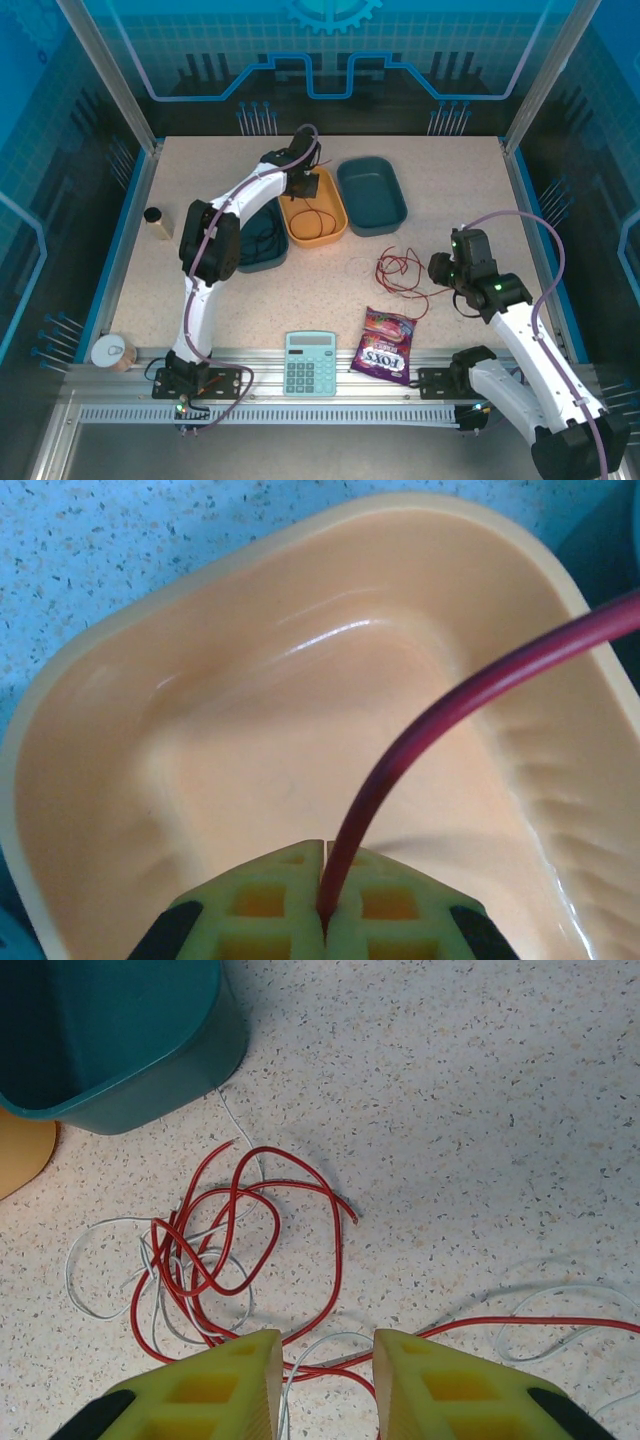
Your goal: Untangle the cables
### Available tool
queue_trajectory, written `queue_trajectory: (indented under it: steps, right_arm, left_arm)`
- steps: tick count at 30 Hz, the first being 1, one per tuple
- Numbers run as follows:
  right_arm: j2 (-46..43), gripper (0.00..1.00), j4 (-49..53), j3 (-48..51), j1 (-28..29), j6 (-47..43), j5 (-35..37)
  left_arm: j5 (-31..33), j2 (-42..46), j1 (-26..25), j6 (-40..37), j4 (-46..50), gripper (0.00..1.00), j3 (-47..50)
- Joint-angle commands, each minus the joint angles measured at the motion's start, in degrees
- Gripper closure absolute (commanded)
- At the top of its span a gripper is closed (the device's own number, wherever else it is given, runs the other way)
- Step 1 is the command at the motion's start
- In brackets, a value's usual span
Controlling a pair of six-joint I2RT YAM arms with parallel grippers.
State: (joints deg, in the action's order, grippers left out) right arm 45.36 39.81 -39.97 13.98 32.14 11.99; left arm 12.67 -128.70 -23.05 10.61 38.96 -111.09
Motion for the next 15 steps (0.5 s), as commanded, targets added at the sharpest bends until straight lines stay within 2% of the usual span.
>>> queue_trajectory:
  steps: [1,8,15]
  right_arm:
    - [-1.39,0.69,0.08,0.58,0.91,0.38,0.49]
    - [-2.41,0.69,0.79,0.54,0.9,0.64,0.71]
    - [-1.78,0.7,-0.26,0.62,1.12,0.82,-1.14]
  left_arm:
    - [0.66,0.37,-0.59,0.22,7.71,1.0,1.17]
    - [1.61,-1.49,-0.88,-0.43,13.77,1.0,0.02]
    - [3.45,-8.77,-1.1,-2.34,20.5,1.0,-9.26]
